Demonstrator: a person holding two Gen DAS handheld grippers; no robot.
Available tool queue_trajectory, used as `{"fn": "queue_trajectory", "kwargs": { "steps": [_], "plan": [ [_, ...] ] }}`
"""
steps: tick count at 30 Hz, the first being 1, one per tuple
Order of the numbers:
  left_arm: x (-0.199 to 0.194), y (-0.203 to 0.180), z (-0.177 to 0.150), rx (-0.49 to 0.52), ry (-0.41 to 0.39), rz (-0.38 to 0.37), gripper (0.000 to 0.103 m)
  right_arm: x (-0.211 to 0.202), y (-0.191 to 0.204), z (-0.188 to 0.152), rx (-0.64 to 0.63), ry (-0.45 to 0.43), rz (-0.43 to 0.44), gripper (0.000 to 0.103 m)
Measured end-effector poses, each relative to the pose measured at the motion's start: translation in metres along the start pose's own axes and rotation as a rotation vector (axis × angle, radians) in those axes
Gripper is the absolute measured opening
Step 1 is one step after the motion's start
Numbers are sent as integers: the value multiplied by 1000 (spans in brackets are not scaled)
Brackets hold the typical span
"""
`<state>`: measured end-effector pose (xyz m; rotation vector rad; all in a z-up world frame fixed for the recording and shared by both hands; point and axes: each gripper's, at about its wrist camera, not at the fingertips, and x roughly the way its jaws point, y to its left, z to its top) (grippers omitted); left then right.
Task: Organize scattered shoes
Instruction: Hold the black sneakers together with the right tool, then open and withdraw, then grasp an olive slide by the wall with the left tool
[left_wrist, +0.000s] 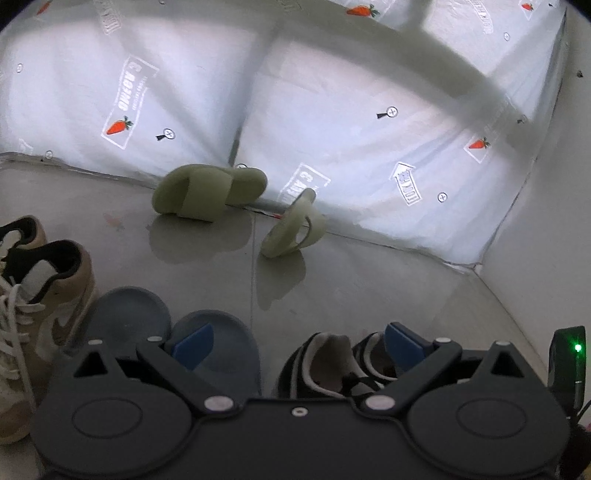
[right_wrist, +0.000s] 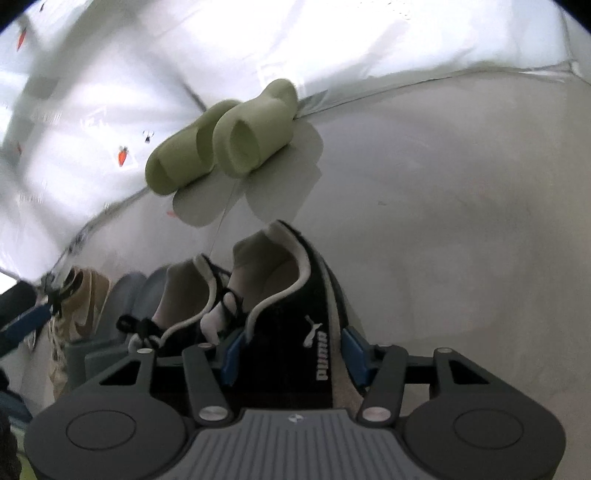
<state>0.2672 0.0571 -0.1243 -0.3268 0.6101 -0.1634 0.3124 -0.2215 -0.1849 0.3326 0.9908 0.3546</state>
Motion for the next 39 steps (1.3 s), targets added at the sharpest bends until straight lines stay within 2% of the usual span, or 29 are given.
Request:
{"fn": "queue_trajectory", "kwargs": {
  "steps": [2, 4, 9, 13, 18, 21, 22, 23, 24, 27, 31, 33, 35, 39],
  "plan": [
    [5, -3, 0, 5, 10, -13, 100, -6, -8, 2, 36, 10, 23, 61],
    [11, -7, 1, 3, 17, -14, 100, -15, -14, 4, 68, -8, 29, 82],
    [37, -15, 5, -22, 76, -66, 100, -48, -24, 18, 44, -114, -48, 89],
    [64, -20, 11, -38, 120, -55, 100, -55, -40, 34, 100, -142, -41, 90],
    [103, -30, 31, 49, 130, 7, 91, -41, -52, 57, 123, -151, -76, 90],
    [129, -33, 47, 110, 103, 30, 75, -26, -53, 72, 100, -134, -81, 90],
    [149, -35, 56, 145, 95, 56, 70, -22, -53, 76, 93, -130, -81, 90],
    [165, -35, 63, 162, 95, 75, 58, -14, -52, 83, 81, -125, -83, 90],
    [175, -35, 66, 163, 102, 83, 53, -8, -50, 88, 73, -122, -85, 90],
    [222, -31, 78, 174, 141, 117, 53, 3, -46, 101, 51, -128, -85, 90],
    [267, -29, 86, 232, 150, 178, 54, 18, -43, 111, 50, -130, -73, 90],
    [280, -22, 88, 201, 161, 185, 51, 26, -43, 112, 52, -113, -68, 90],
    [285, -12, 91, 125, 165, 169, 39, 32, -42, 111, 54, -97, -66, 90],
    [282, 11, 95, -74, 172, 91, 37, 36, -40, 108, 60, -82, -46, 90]
  ]
}}
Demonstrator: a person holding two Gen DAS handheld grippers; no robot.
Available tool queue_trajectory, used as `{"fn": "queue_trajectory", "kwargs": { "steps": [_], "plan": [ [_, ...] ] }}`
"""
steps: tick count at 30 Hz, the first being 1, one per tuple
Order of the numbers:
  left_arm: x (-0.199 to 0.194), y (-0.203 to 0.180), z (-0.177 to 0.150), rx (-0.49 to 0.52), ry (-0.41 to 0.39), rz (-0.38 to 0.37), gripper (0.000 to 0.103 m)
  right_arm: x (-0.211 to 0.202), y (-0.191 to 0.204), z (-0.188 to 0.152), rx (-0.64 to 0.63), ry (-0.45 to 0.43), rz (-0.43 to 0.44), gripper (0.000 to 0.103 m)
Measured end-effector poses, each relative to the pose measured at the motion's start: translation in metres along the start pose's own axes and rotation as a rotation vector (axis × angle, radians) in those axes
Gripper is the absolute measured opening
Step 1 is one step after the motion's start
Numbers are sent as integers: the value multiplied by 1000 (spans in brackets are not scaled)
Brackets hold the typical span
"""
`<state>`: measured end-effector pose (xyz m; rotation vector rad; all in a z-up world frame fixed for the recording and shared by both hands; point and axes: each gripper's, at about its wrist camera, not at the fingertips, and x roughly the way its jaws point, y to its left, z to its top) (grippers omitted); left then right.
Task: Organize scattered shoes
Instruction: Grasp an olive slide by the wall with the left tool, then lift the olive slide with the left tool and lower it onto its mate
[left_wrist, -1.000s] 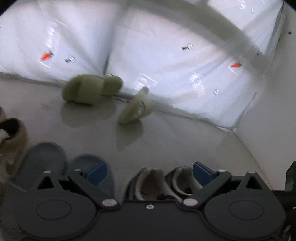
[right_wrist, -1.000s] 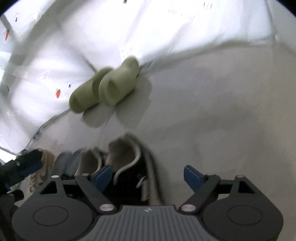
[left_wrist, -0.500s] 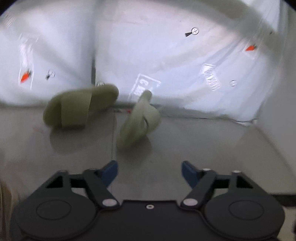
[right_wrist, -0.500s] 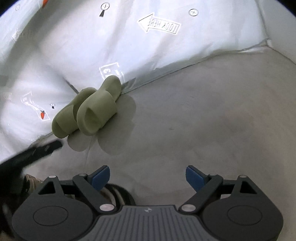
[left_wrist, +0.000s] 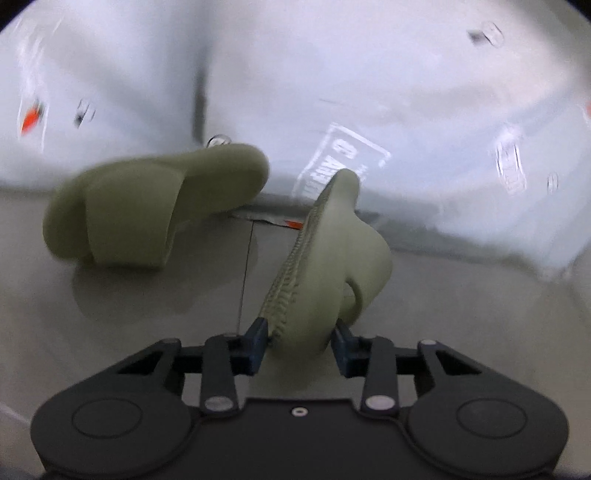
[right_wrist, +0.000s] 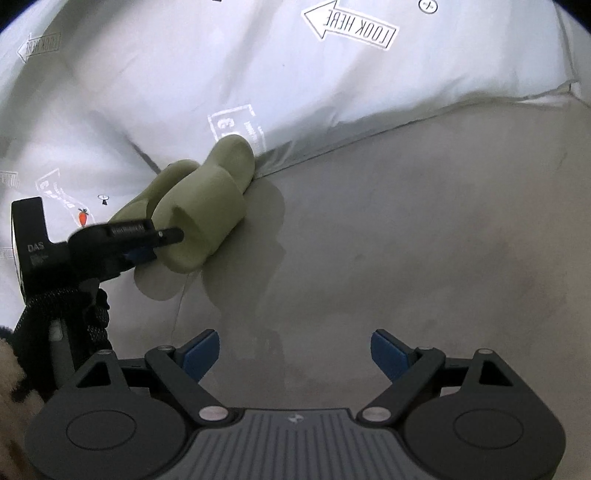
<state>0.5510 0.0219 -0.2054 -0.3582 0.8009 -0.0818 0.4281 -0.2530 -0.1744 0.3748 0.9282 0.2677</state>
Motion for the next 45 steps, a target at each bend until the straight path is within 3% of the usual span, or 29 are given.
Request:
{"fn": "queue_trajectory", "kwargs": {
  "steps": [4, 6, 8, 12, 17, 20, 22, 24, 26, 28, 32, 35, 40, 42, 45],
  "plan": [
    [-9, 19, -5, -180, 36, -130, 30, -1, 2, -5, -10, 4, 11, 90],
    [-14, 28, -14, -318, 66, -205, 24, -4, 2, -8, -8, 1, 12, 90],
    [-19, 37, -31, -474, 102, -280, 23, -6, 1, -10, 1, -2, 17, 90],
    [-24, 35, -48, -470, 129, -243, 22, -14, -1, -14, 11, -18, 18, 90],
    [-34, 41, -45, -479, 109, -213, 24, -25, -1, -20, 14, -27, 10, 90],
    [-47, 40, -32, -413, 61, -170, 33, -29, -3, -25, 36, -27, 7, 90],
    [-56, 44, -24, -358, 5, -93, 46, -31, -3, -26, 44, -29, 8, 90],
    [-63, 49, -19, -318, -46, -27, 69, -31, -2, -26, 40, -33, 5, 90],
    [-67, 57, -11, -225, -128, 69, 76, -29, 1, -26, 26, -33, 0, 90],
    [-65, 63, 0, -87, -189, 138, 78, -23, 4, -19, 10, -41, -2, 90],
    [-48, 69, 13, 122, -255, 181, 80, -7, 9, -5, 14, -55, 8, 90],
    [-33, 76, 18, 199, -280, 186, 80, 8, 16, 6, 0, -55, 11, 90],
    [8, 93, 30, 237, -247, 154, 80, 36, 29, 21, -38, -30, 12, 90],
    [20, 97, 35, 251, -266, 117, 92, 43, 31, 22, -45, -18, 13, 90],
    [27, 102, 37, 267, -289, 152, 92, 54, 34, 22, -50, 11, 14, 90]
  ]
}}
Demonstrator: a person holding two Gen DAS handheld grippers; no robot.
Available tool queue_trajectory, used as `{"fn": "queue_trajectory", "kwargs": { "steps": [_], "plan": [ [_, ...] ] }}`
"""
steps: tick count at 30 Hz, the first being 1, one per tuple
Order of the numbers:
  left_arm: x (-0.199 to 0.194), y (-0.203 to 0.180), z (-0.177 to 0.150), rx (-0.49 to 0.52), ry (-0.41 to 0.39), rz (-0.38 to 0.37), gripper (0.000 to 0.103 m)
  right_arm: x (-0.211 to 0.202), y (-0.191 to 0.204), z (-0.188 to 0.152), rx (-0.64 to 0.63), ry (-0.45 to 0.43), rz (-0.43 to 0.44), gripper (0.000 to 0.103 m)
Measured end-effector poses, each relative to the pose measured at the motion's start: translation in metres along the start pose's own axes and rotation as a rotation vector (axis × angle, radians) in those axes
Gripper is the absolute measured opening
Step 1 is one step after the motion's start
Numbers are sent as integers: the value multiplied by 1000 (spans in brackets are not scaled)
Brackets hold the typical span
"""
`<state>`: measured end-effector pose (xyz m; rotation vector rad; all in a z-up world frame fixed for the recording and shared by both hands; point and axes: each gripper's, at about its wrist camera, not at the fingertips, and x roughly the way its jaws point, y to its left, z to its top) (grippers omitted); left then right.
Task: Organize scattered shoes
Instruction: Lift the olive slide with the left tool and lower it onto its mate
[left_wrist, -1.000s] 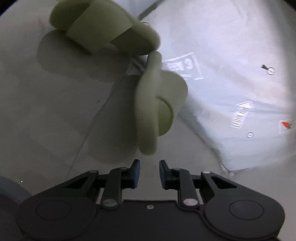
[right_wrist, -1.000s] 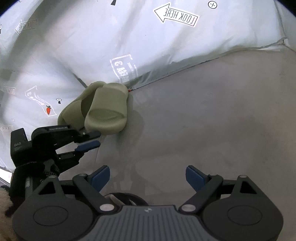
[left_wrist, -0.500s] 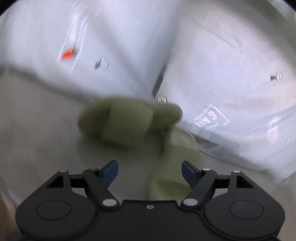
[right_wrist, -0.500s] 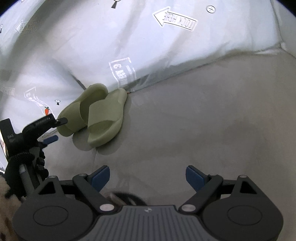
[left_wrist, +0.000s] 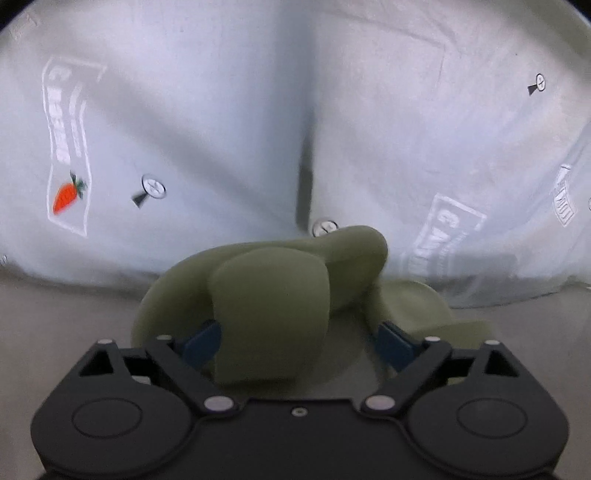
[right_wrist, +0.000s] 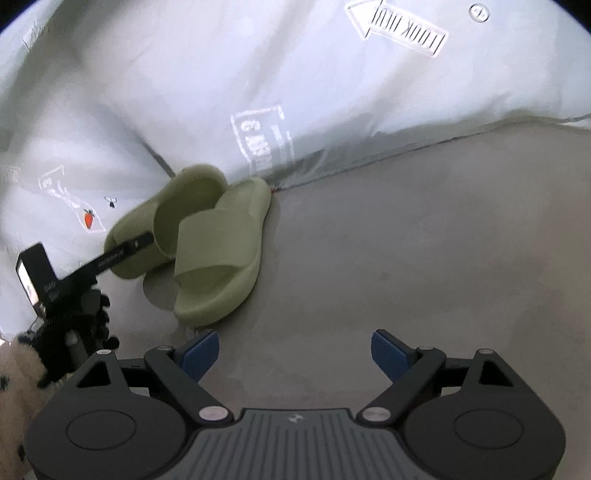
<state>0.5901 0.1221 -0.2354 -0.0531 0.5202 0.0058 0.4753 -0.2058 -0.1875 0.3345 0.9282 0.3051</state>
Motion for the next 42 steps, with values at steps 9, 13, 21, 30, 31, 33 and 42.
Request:
{"fn": "queue_trajectory", "kwargs": {
  "steps": [9, 13, 21, 30, 31, 33, 42],
  "plan": [
    [24, 30, 2, -202, 62, -86, 72, 5, 7, -11, -34, 42, 6, 90],
    [13, 27, 3, -337, 124, -97, 53, 2, 1, -13, 22, 40, 14, 90],
    [-37, 24, -23, -919, 154, -136, 22, -21, -3, -17, 64, -10, 33, 90],
    [-77, 15, -78, -1463, 178, -212, 23, -48, -16, -36, 108, -33, 30, 90],
    [-81, 12, -84, -1509, 189, -224, 23, -49, -17, -38, 114, -35, 30, 90],
    [-86, 11, -97, -1617, 207, -247, 23, -52, -19, -42, 128, -38, 28, 90],
    [-84, 17, -95, -1488, 304, -149, 30, -68, -14, -44, 92, -71, 7, 90]
  ]
}}
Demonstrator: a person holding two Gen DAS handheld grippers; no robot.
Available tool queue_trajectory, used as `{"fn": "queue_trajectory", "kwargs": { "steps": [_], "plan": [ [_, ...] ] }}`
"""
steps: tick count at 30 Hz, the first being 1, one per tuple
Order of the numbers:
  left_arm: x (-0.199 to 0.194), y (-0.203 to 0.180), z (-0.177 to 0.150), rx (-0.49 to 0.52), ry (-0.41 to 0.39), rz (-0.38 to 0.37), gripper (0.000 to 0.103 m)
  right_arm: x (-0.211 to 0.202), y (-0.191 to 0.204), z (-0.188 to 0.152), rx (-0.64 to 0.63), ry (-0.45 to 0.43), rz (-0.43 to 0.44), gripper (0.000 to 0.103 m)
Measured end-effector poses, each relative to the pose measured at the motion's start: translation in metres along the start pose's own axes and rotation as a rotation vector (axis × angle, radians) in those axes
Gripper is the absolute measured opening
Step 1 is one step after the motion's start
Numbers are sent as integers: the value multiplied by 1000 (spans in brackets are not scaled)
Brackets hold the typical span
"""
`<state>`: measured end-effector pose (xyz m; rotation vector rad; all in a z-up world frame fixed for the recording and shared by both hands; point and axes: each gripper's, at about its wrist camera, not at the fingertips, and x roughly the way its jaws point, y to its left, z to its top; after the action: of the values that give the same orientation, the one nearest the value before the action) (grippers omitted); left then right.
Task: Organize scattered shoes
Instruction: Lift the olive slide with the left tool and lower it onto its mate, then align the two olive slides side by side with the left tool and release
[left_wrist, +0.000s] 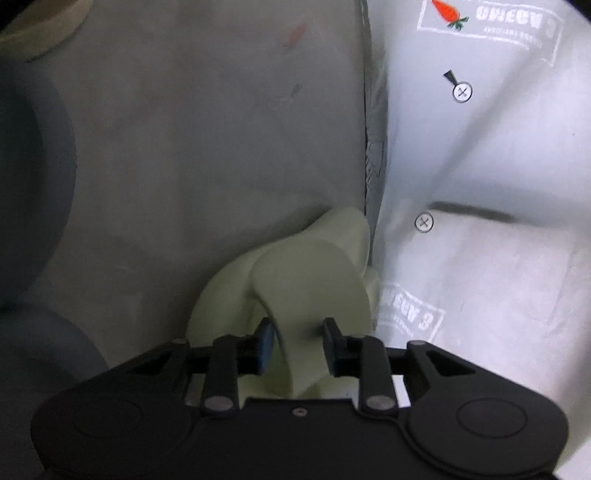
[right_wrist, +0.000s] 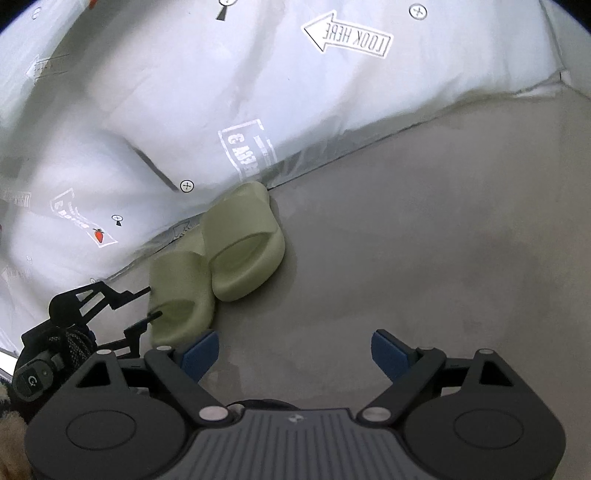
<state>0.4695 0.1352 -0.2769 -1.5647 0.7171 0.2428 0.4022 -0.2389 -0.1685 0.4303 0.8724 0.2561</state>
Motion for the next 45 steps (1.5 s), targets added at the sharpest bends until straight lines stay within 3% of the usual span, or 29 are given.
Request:
{"fn": "queue_trajectory", "kwargs": {
  "steps": [5, 7, 11, 17, 30, 33, 37, 42, 45],
  "plan": [
    [-10, -16, -8, 218, 5, 21, 36, 4, 12, -2, -57, 7, -22, 90],
    [-17, -23, -13, 311, 6, -17, 36, 8, 21, -2, -111, 15, -26, 90],
    [-16, -34, -22, 458, 28, 27, 38, 18, 38, -3, -169, 38, -7, 90],
    [10, -21, -23, 363, 58, -36, 42, 28, 52, -4, -195, 66, 25, 90],
    [50, -41, -13, 464, 34, -52, 42, 48, 48, 9, -204, 82, -5, 90],
    [50, -43, -24, 561, 29, -10, 47, 47, 47, 12, -204, 74, -8, 90],
    [46, -48, -51, 799, 14, 61, 59, 45, 41, 16, -189, 69, -17, 90],
    [79, -68, -115, 1294, -45, 255, 61, 44, 28, 19, -156, 66, -43, 90],
    [93, -68, -124, 1316, -57, 271, 61, 40, 20, 19, -139, 57, -58, 90]
  ]
}}
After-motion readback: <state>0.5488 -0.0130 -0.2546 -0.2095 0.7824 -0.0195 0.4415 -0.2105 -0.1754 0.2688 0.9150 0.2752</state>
